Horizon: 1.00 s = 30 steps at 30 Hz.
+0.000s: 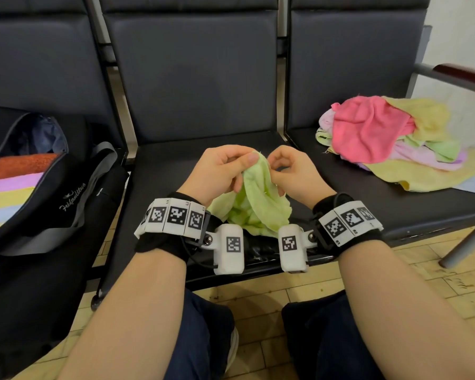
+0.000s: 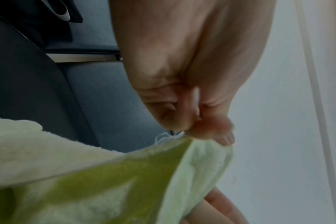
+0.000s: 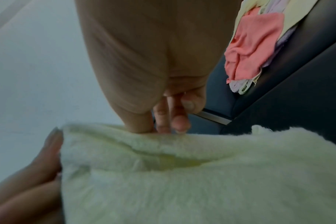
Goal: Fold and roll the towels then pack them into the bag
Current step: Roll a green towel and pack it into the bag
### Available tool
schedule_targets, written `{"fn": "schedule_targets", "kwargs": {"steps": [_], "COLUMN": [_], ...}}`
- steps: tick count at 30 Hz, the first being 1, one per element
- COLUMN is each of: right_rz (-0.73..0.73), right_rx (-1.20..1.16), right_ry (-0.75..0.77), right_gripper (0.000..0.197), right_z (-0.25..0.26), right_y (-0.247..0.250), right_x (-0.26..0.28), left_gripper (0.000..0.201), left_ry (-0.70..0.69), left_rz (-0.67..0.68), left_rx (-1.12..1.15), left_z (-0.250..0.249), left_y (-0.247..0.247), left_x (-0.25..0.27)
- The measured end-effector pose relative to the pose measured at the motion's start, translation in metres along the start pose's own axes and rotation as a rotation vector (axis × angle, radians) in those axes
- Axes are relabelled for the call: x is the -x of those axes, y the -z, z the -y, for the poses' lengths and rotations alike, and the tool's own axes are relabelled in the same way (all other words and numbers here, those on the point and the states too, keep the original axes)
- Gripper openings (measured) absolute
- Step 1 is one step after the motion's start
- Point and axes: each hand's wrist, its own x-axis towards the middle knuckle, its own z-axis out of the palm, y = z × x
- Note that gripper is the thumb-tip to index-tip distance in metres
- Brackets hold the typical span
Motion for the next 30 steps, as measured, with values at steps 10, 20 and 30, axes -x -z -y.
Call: {"fn": "schedule_targets", "kwargs": {"steps": [10, 20, 30], "right_rz": [-0.346, -0.552, -0.558], "right_rx": [0.450, 0.531, 0.555], "right_ry": [-0.192, -0.426, -0.484], "right_gripper": [0.027, 0.024, 0.037], "right_z": [-0.014, -0.038, -0.039], "right_y": [0.008, 0.045, 0.050], "right_x": [-0.001, 0.009, 0.015], "left_gripper": [0.012, 0.009, 0.013], "left_ry": [-0.090, -0.161, -0.156], "left_rz": [-0.140, -0.561, -0.568], "left_rx": [0.205, 0.337, 0.286], "left_z": [0.000, 0.011, 0.012], "left_y": [0.007, 0.032, 0.029], "left_x": [-0.004, -0.015, -0.015]}}
